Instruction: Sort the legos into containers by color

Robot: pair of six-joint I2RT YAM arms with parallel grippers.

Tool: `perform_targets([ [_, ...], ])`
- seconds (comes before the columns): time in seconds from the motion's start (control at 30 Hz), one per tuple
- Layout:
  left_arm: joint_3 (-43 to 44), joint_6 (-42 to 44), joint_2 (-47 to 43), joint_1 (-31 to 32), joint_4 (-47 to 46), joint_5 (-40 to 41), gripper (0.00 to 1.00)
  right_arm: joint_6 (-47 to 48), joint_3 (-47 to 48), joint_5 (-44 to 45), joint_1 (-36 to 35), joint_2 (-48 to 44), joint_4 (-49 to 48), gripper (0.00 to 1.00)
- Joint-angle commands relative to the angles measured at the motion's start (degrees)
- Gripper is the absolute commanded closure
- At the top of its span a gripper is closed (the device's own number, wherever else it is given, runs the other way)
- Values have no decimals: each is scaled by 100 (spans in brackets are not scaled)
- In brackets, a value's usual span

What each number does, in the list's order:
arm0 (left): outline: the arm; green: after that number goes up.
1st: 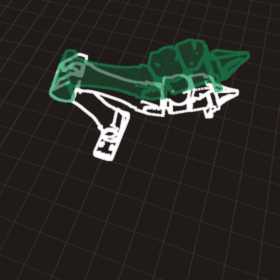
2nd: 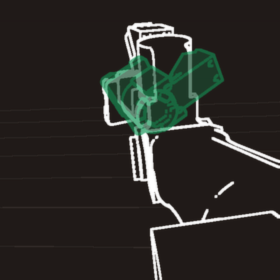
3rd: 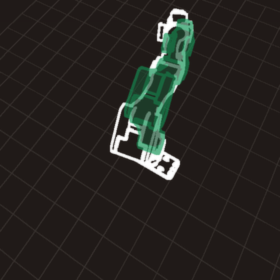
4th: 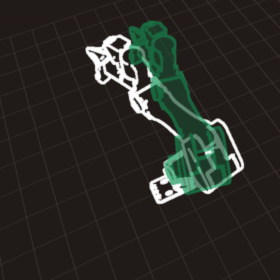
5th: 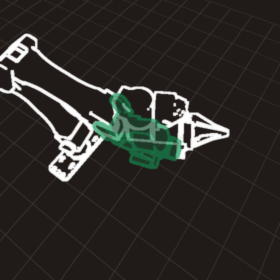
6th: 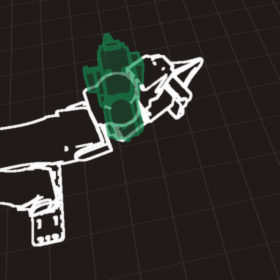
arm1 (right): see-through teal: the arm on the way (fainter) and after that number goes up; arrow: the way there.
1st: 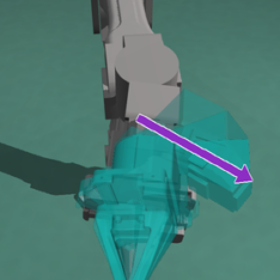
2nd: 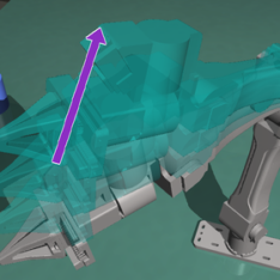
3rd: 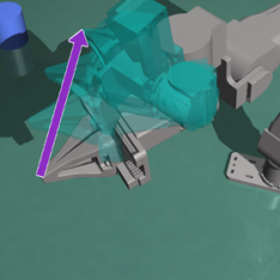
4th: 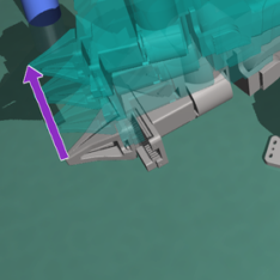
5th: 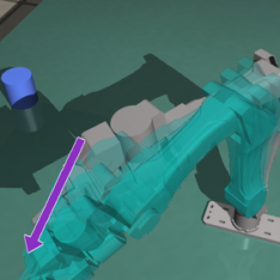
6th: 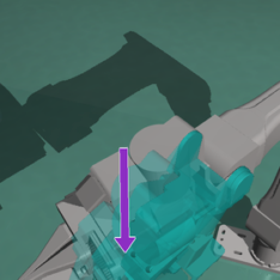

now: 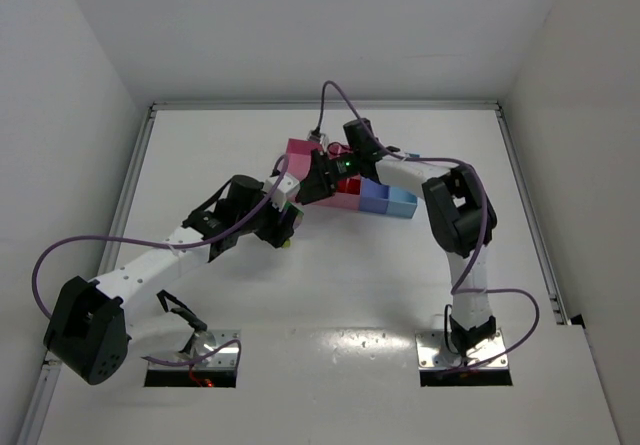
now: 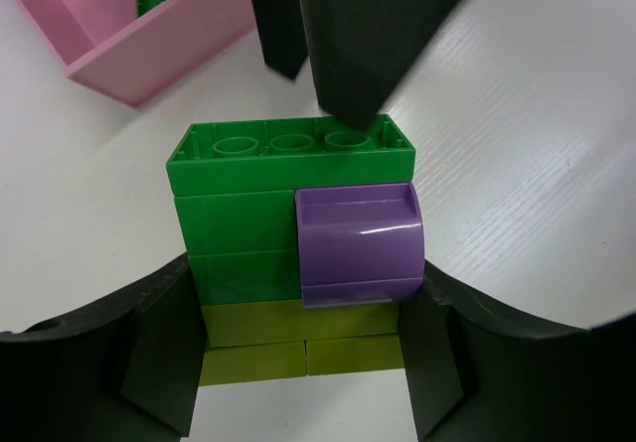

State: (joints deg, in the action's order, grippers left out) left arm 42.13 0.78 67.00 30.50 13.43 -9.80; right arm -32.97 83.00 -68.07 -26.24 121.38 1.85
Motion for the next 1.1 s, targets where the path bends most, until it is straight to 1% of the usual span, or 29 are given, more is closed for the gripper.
perform_targets([
  [0.0, 59, -69, -73, -71, -297, -118, 74, 158, -91, -287, -241, -299, -168, 18],
  [0.03, 59, -69, -73, -71, -297, -118, 74, 246, -91, -233, -241, -299, -89, 12],
  [0.07, 59, -69, -73, -71, -297, -118, 74, 395, -91, -172, -302, -360, 77, 12],
  [0.23, 59, -69, -21, -71, -297, -118, 74, 572, -39, -101, -408, -361, 228, 12],
  [0.3, 59, -69, -21, -71, -297, -118, 74, 573, -38, -101, -408, -361, 228, 16],
  [0.33, 59, -69, -21, -71, -297, -118, 74, 573, -38, -101, -408, -361, 228, 22],
  [0.4, 59, -69, -21, -71, -297, -118, 74, 573, -38, -101, -408, -361, 228, 29],
  [0.43, 59, -69, -21, -71, -297, -171, 74, 573, -38, -49, -408, -361, 228, 36],
  [0.5, 59, -69, -21, -71, -297, -171, 74, 573, -38, -48, -408, -361, 228, 43],
  [0.53, 59, -69, -21, -71, -297, -171, 74, 573, -38, -48, -408, -361, 228, 48],
  [0.63, 59, -69, -21, -71, -350, -171, 74, 573, -38, -48, -408, -361, 176, 59],
  [0.67, 59, -69, -21, -71, -350, -171, 74, 573, -38, -48, -408, -361, 176, 70],
  [0.7, 59, -69, -21, -71, -350, -171, 74, 573, 14, -48, -408, -361, 123, 76],
  [0.73, 6, -69, -21, -71, -350, -171, 74, 573, 14, -100, -408, -413, 123, 87],
  [0.8, 6, -69, -21, -71, -350, -171, 74, 573, 75, -101, -408, -414, 123, 95],
  [0.87, 6, -69, -21, -71, -350, -171, 74, 573, 137, -101, -268, -466, 123, 99],
  [0.93, 6, -69, -21, -71, -350, -171, 74, 573, 190, -101, -172, -519, 123, 99],
  [1.07, -47, -69, -21, -71, -350, -171, 74, 633, 435, 215, 232, -581, 184, 99],
])
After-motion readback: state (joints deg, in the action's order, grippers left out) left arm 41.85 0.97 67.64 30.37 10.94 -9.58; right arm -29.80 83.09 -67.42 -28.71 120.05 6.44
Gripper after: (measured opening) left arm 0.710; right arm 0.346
